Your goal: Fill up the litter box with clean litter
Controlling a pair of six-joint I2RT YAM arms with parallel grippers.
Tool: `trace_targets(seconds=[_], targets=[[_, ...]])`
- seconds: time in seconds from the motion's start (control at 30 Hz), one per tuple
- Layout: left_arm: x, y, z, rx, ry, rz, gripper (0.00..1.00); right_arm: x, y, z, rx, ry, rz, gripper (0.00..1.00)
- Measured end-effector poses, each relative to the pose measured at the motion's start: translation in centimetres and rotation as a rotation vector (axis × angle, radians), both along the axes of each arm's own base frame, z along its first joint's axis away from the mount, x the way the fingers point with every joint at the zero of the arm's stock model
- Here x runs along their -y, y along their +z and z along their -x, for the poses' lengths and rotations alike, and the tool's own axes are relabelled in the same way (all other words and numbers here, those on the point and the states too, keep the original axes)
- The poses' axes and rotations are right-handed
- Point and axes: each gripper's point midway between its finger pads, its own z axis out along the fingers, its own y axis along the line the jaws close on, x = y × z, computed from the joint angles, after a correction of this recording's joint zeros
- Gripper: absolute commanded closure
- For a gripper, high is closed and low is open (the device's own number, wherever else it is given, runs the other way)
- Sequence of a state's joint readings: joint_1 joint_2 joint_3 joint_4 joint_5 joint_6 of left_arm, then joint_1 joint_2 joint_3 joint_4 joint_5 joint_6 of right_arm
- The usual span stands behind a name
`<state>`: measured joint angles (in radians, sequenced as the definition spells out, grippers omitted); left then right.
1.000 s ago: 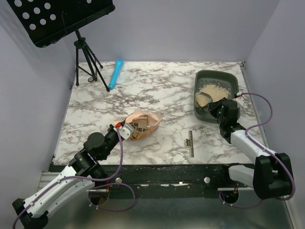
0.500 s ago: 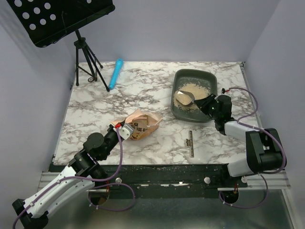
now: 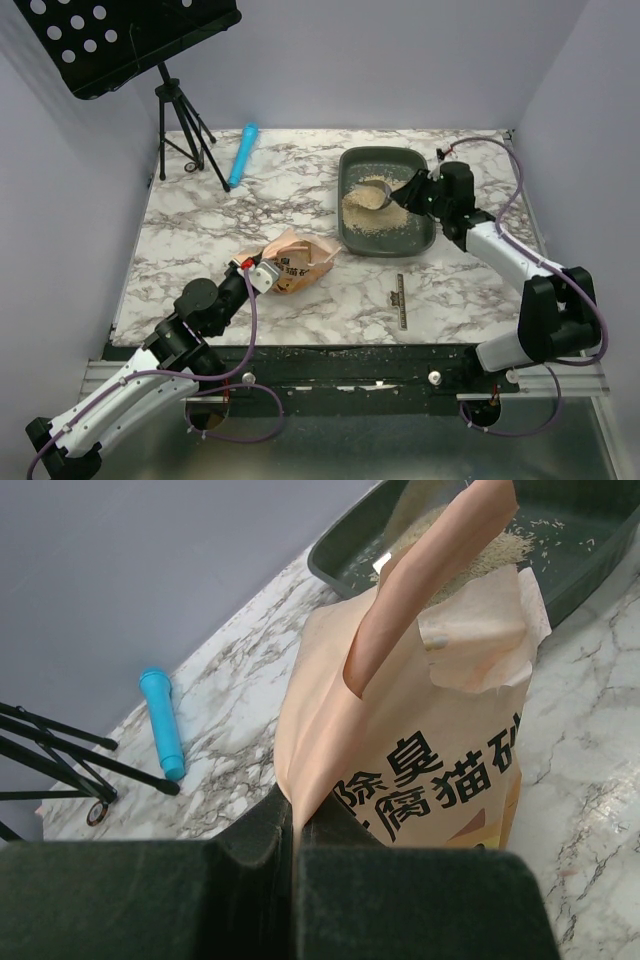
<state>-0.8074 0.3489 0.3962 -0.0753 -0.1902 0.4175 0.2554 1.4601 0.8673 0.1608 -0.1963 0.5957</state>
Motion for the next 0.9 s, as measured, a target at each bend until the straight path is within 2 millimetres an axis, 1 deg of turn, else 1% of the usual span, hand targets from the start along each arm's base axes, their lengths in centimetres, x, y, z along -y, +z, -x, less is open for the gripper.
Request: trace_targets(seconds=[0.1,0.17,0.23,0.43,0.57,0.63,0.77,0.9], targets=[[0.0,0.0,0.0,0.0,0.0,0.0,1.0,0.7,2.6,-1.0,0.028,0.014,0.1,0.99],[0.0,0.0,0.0,0.0,0.0,0.0,1.0,1.2,3.9,-1.3,0.046,0.021,0.161,1.0],[0.0,0.0,0.0,0.0,0.0,0.0,1.0,1.7,4.3,-1.1,0.044,0.039,0.219,1.0],[0.0,0.0,0.0,-0.001,0.0,-0.001,1.0,3.1,3.8,0.4,-0.024,0.095,0.386,1.0],[0.0,0.0,0.1,-0.001,0.0,0.0,1.0,3.5,4.8,1.1,-0.031,0.104,0.517,1.0],[0.0,0.0,0.1,-0.003,0.0,0.002,1.0,3.3,5.9,1.5,-0.021,0.113,0.587,1.0],[-0.1,0.0,0.0,-0.004,0.004,0.003,1.0,3.1,8.8,1.9,0.024,0.121,0.712,1.0],[-0.1,0.0,0.0,-0.006,0.008,0.007,1.0,2.4,11.2,2.7,0.061,0.136,0.755,1.0]])
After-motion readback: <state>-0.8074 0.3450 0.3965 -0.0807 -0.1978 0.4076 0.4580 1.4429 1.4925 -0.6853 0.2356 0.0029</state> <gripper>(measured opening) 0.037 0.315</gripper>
